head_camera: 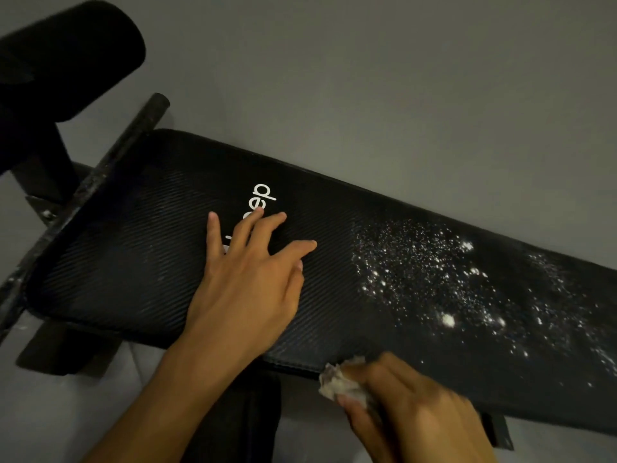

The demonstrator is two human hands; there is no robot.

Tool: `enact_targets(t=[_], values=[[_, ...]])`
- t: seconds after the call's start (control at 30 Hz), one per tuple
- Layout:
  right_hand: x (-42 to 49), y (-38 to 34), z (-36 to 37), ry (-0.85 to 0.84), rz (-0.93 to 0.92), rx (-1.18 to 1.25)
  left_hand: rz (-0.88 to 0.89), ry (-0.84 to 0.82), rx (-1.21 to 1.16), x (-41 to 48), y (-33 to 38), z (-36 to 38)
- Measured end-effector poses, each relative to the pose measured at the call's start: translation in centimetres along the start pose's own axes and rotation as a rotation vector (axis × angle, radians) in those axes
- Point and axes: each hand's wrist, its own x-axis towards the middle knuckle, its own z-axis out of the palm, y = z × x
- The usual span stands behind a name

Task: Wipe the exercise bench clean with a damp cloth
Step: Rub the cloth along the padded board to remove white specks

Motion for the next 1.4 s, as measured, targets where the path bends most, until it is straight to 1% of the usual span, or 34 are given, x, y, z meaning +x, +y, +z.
enact_targets(t=[0.07,0.13,0.2,0.3,0.5,0.63,0.83,0.93,1.0,1.1,1.23,1.3,1.4], values=[[-0.4,0.4,-0.1,0.005,0.005,0.028,0.006,0.024,0.022,-0.4,0.5,0.1],[0.2,0.9,-0.4,0.005,0.051,0.015,0.024,0.040,0.076,-1.2,1.4,0.6],[1.2,1.4,-0.6,-0.002,0.080,-0.025,0.026,0.009,0.104,-1.5,2.9,1.2],[1.8,1.5,-0.4,-0.002,0.063,-0.050,0.040,-0.040,0.114,-1.1,4.6,1.8],[0.5,1.7,0.1,0.015,0.073,0.021,0.040,-0.058,0.103,-0.8,4.1,1.9],[3.1,2.3,0.3,0.013,0.061,0.014,0.047,-0.068,0.107,-0.7,4.2,1.8],[1.9,1.7,0.3,0.004,0.092,0.009,0.051,-0.067,0.059,-0.8,3.8,1.6],[3.3,2.0,0.0,-0.014,0.073,-0.034,0.049,-0.059,0.052,-0.7,3.8,1.7],[5.0,2.3,0.1,0.019,0.049,-0.082,0.049,-0.062,0.055,-0.8,3.8,1.7],[5.7,2.1,0.2,0.040,0.067,-0.100,0.057,-0.053,0.037,-0.8,3.5,1.7],[3.2,2.1,-0.2,-0.054,0.100,-0.020,0.059,-0.044,0.032,-0.9,3.4,1.6],[3.2,2.5,-0.5,-0.050,0.088,-0.009,0.056,-0.043,0.036,-0.9,3.5,1.6],[5.7,3.2,-0.6,-0.005,0.062,-0.050,0.057,-0.050,0.041,-0.9,3.6,1.5]])
